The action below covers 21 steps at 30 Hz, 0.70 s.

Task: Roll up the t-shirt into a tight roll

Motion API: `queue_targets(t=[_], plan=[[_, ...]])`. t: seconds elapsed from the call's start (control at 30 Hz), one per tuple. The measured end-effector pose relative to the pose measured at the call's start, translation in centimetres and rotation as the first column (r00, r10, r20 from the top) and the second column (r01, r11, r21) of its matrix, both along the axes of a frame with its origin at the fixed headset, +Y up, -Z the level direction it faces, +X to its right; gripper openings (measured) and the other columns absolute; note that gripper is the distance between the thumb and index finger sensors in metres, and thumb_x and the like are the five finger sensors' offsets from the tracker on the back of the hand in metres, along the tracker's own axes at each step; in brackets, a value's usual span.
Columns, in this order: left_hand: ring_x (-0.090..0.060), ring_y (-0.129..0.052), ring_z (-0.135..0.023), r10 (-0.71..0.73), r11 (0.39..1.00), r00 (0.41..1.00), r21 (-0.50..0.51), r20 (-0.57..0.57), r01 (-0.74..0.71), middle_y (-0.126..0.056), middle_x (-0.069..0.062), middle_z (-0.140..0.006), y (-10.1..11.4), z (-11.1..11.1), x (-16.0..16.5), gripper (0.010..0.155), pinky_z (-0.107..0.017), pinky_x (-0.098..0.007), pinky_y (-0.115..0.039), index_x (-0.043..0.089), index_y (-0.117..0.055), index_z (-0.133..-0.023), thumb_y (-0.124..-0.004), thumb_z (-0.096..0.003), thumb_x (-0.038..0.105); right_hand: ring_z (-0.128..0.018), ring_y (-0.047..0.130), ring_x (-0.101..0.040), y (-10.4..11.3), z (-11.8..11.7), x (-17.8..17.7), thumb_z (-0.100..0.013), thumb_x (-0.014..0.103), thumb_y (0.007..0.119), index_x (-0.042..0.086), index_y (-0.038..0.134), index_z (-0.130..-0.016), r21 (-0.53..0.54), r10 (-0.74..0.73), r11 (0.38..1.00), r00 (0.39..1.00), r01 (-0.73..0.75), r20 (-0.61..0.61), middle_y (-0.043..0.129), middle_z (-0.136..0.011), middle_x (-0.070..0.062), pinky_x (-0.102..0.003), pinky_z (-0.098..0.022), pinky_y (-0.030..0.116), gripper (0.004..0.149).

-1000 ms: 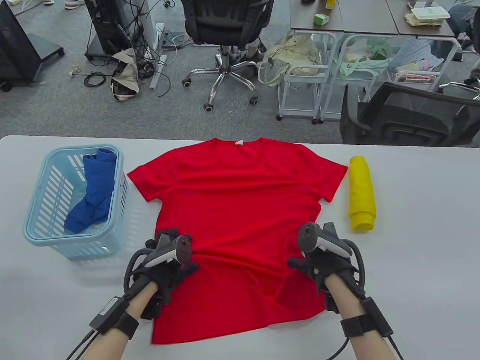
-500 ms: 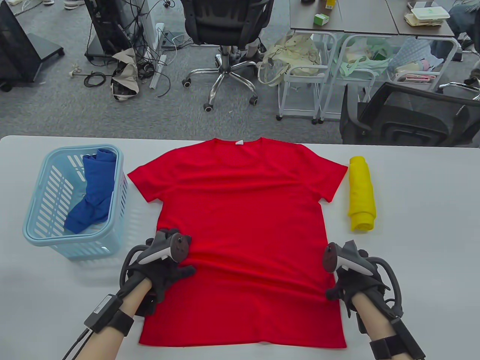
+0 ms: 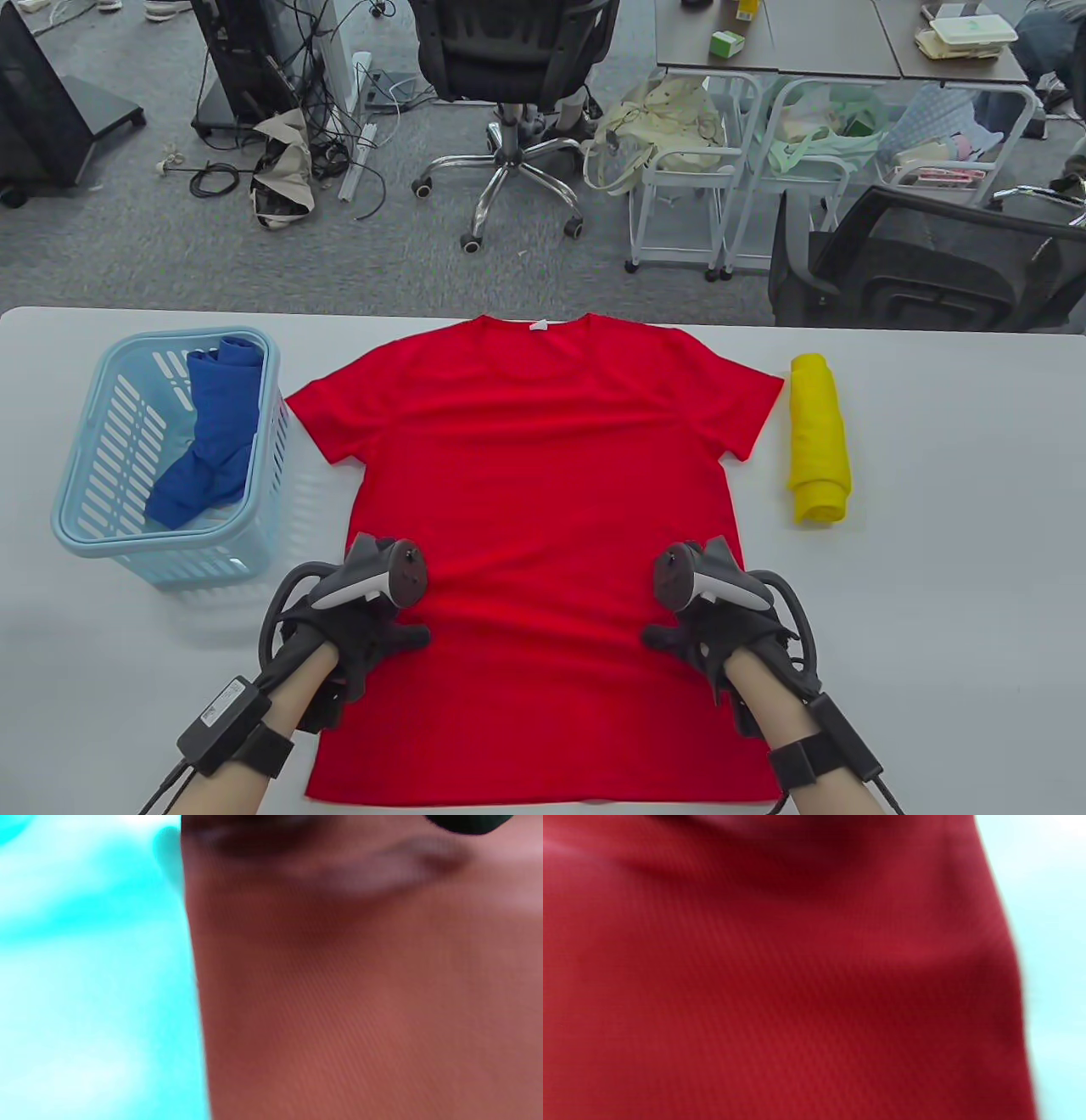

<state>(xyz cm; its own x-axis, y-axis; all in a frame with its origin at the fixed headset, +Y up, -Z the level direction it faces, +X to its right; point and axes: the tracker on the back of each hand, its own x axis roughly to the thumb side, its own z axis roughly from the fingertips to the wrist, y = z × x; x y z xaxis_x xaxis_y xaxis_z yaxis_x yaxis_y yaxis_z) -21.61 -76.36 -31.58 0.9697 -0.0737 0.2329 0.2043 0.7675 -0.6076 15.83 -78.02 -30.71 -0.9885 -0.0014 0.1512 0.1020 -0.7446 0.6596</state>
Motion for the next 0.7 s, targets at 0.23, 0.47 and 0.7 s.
queue_targets(t=[0.23, 0.47, 0.7], plan=[[-0.04, -0.021, -0.116, -0.052, 0.996, 0.995, 0.062, -0.089, 0.058, -0.007, -0.01, -0.124, -0.1, -2.7, 0.8, 0.081, -0.083, -0.061, -0.039, 0.032, -0.007, -0.113, -0.038, -0.0477, 0.068, -0.108, 0.017, -0.052, 2.1, -1.6, -0.1, -0.056, 0.059, 0.055, 0.016, 0.011, -0.115, 0.05, -0.033, 0.998, 0.998, 0.03, 0.054, 0.009, -0.117, -0.022, -0.061, -0.074, 0.033, 0.085], [-0.039, 0.001, -0.11, -0.101, 0.995, 0.974, 0.003, -0.205, 0.104, 0.014, -0.009, -0.115, -1.4, -7.7, 0.9, 0.082, -0.083, -0.063, -0.026, 0.03, 0.011, -0.105, -0.027, -0.0438, 0.069, -0.104, -0.006, -0.048, 1.6, -7.5, -1.6, -0.059, 0.056, 0.048, 0.019, -0.008, -0.108, 0.039, -0.063, 0.998, 0.989, 0.058, 0.13, -0.013, -0.11, -0.017, -0.06, -0.075, 0.019, 0.083], [-0.037, 0.0, -0.112, -0.174, 0.984, 0.957, -0.067, -0.233, 0.163, 0.015, -0.008, -0.115, -2.0, -10.6, 0.7, 0.081, -0.083, -0.063, -0.024, 0.033, 0.014, -0.102, -0.025, -0.0421, 0.071, -0.1, -0.016, -0.047, -1.1, -10.6, -0.6, -0.056, 0.06, 0.033, 0.019, -0.023, -0.099, -0.02, 0.001, 1.0, 0.969, 0.004, 0.247, -0.024, -0.105, -0.016, -0.06, -0.074, 0.011, 0.082]])
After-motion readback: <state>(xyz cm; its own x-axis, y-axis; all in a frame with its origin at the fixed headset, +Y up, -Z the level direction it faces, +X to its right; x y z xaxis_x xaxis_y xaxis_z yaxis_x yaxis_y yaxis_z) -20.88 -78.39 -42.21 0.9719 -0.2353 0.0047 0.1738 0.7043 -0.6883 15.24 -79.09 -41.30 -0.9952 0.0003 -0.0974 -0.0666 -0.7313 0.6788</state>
